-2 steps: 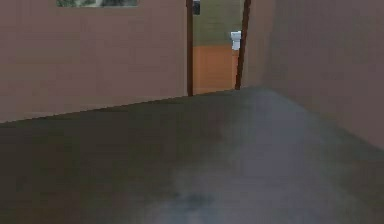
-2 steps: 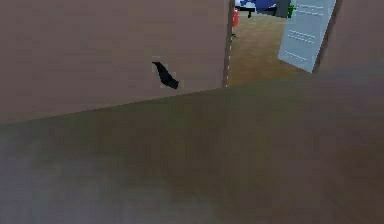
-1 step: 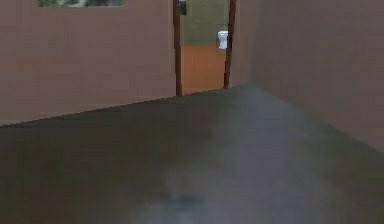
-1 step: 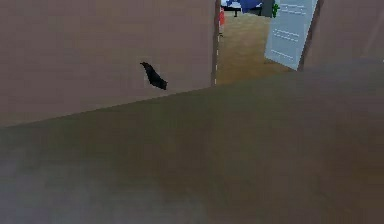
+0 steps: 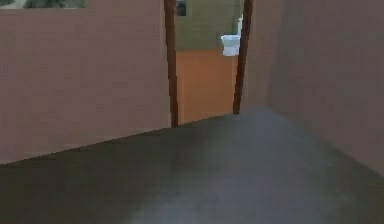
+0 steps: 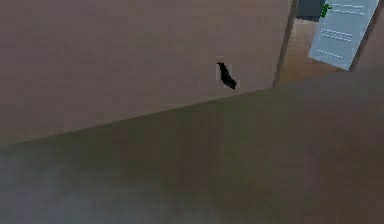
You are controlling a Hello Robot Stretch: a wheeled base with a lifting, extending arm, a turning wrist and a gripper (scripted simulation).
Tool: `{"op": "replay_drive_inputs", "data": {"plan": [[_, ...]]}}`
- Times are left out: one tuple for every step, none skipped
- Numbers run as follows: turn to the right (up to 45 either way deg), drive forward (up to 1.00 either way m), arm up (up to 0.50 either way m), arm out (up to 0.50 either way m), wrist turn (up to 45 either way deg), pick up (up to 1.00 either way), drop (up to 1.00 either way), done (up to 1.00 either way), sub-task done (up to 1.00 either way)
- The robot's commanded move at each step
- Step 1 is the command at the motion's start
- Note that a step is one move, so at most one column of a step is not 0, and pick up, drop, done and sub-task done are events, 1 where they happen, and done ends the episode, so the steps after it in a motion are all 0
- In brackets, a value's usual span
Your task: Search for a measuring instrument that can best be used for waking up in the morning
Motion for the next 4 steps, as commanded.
{"op": "replay_drive_inputs", "data": {"plan": [[0.0,1.00,0.00,0.00,0.0,0.00,0.00,0.00,0.00],[0.0,1.00,0.00,0.00,0.0,0.00,0.00,0.00,0.00],[0.0,0.70,0.00,0.00,0.0,0.00,0.00,0.00,0.00],[45.0,0.00,0.00,0.00,0.0,0.00,0.00,0.00,0.00]]}}
